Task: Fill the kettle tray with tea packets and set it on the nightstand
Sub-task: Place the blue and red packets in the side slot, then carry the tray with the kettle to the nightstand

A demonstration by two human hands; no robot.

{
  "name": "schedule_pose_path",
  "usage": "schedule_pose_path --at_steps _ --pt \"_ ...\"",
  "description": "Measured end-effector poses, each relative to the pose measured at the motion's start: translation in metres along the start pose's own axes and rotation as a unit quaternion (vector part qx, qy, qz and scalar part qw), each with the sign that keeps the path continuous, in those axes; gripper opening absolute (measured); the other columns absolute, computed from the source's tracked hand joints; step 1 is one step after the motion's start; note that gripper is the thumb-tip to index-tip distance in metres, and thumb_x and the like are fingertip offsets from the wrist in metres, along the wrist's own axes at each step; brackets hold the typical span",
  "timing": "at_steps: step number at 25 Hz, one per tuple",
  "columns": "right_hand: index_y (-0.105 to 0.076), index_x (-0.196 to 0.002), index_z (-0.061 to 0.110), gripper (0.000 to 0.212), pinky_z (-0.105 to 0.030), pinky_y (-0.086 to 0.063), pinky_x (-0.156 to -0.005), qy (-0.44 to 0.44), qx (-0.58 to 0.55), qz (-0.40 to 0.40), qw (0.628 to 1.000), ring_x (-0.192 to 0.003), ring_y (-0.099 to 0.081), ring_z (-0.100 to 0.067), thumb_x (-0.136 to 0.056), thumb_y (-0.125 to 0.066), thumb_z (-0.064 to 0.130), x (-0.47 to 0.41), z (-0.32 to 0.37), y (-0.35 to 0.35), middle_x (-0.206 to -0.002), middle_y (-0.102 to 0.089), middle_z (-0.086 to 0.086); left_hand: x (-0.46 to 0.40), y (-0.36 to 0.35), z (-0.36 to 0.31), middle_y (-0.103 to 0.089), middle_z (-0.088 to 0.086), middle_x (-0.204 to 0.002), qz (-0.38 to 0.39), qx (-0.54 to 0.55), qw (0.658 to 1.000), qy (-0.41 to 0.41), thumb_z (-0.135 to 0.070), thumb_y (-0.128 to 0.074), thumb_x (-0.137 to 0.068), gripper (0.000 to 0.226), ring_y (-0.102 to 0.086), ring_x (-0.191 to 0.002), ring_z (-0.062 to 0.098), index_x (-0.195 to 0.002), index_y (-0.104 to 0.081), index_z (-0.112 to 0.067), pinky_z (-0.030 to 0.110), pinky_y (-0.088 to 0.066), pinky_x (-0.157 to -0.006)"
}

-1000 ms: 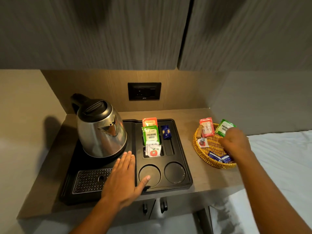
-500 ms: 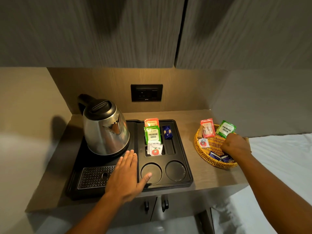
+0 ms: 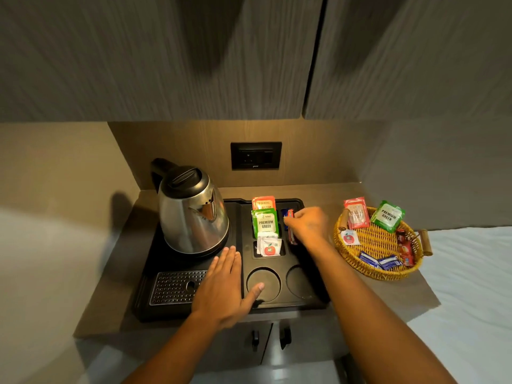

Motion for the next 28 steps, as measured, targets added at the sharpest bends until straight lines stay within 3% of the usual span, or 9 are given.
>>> schedule_pose_path --at_steps 3,5,8,11,13,16,18,22,28 --pt "-0.07 -0.068 0.015 0.02 -0.025 -0.047 -0.046 -0.037 0.041 0.003 0.998 -0.059 -0.063 -0.017 -0.066 -0.08 0.032 -0.003 -0.016 -0.014 -0.067 -0.068 -0.005 0.001 0.001 -0.001 -0.004 0.004 -0.163 0.002 0.003 1.0 0.0 -0.084 -0.006 -0.081 0.101 0.003 -0.15 0.016 -0.154 -0.01 -0.015 0.036 -0.001 -0.121" --pt "-0.071 -0.076 0.014 0.022 -0.032 -0.056 -0.054 -0.046 0.055 0.024 0.997 -0.066 -0.066 -0.019 -0.066 -0.083 0.03 -0.001 -0.022 -0.015 -0.075 -0.07 -0.006 0.002 0.003 -0.002 -0.004 0.004 -0.163 0.014 -0.004 1.0 0.004 -0.082 -0.005 -0.082 0.099 0.003 -0.15 0.017 -0.154 -0.01 -0.014 0.037 -0.003 -0.122" --pt "-0.068 -0.063 0.015 0.024 -0.038 -0.059 -0.058 -0.002 0.034 0.009 0.999 -0.061 -0.067 -0.018 -0.068 -0.082 0.033 0.002 -0.025 0.003 -0.066 -0.069 -0.004 0.005 0.016 -0.007 -0.014 0.004 -0.162 -0.002 0.038 0.999 -0.022 -0.073 -0.018 -0.089 0.088 -0.006 -0.15 0.018 -0.153 -0.019 -0.013 0.039 -0.012 -0.123" --pt "-0.06 -0.055 0.016 0.033 -0.027 -0.044 -0.044 0.048 0.092 -0.044 0.994 -0.049 -0.057 -0.014 -0.075 -0.075 0.038 0.005 -0.046 0.024 -0.052 -0.06 0.0 0.023 0.05 0.031 -0.057 0.005 -0.135 -0.214 0.158 0.964 0.026 -0.043 -0.043 -0.09 0.05 -0.048 -0.13 0.022 -0.127 -0.059 -0.013 0.04 -0.04 -0.109" --pt "-0.054 -0.057 0.019 0.035 -0.023 -0.036 -0.044 0.0 0.147 -0.039 0.988 -0.05 -0.051 -0.012 -0.081 -0.07 0.038 0.003 -0.065 0.023 -0.055 -0.055 0.0 0.033 0.063 0.083 -0.062 0.012 -0.115 -0.312 0.15 0.928 0.141 -0.026 -0.05 -0.083 0.035 -0.056 -0.109 0.03 -0.11 -0.064 -0.009 0.041 -0.045 -0.095" --pt "-0.066 -0.08 0.005 0.033 -0.028 -0.043 -0.057 -0.057 0.174 0.004 0.983 -0.066 -0.057 -0.024 -0.087 -0.061 0.038 -0.009 -0.072 0.002 -0.073 -0.062 -0.01 0.01 0.058 0.147 -0.062 0.024 -0.109 -0.152 0.134 0.918 0.342 -0.015 -0.061 -0.085 0.028 -0.059 -0.099 0.04 -0.109 -0.062 0.001 0.043 -0.049 -0.086" --pt "-0.067 -0.094 0.002 0.036 -0.029 -0.042 -0.061 -0.062 0.183 0.004 0.981 -0.073 -0.058 -0.028 -0.088 -0.058 0.035 -0.017 -0.064 -0.008 -0.091 -0.067 -0.018 -0.013 0.053 0.163 -0.065 0.023 -0.108 -0.043 0.11 0.918 0.379 -0.024 -0.058 -0.093 0.031 -0.061 -0.098 0.037 -0.112 -0.06 0.0 0.037 -0.047 -0.083" --pt "-0.066 -0.085 0.004 0.037 -0.03 -0.04 -0.058 -0.08 0.196 -0.011 0.977 -0.064 -0.049 -0.025 -0.09 -0.051 0.038 -0.017 -0.06 -0.016 -0.082 -0.062 -0.016 -0.035 0.051 0.182 -0.059 0.021 -0.126 0.032 0.104 0.893 0.437 -0.041 -0.037 -0.103 0.047 -0.055 -0.116 0.036 -0.123 -0.058 -0.004 0.037 -0.041 -0.097" --pt "-0.062 -0.088 0.001 0.056 -0.032 -0.037 -0.064 -0.07 0.164 -0.056 0.982 -0.065 -0.044 -0.023 -0.099 -0.029 0.044 -0.002 -0.057 -0.01 -0.071 -0.05 -0.011 -0.042 0.051 0.171 -0.054 0.018 -0.136 0.053 0.11 0.897 0.425 -0.027 -0.031 -0.106 0.04 -0.051 -0.127 0.032 -0.128 -0.056 -0.005 0.038 -0.038 -0.104"
Point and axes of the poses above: each hand's wrist, its own x-axis away from the middle knuckle, its own y-axis out of the back of the hand, z = x × y, the point moved 4 cm from there along -x, towards the middle knuckle
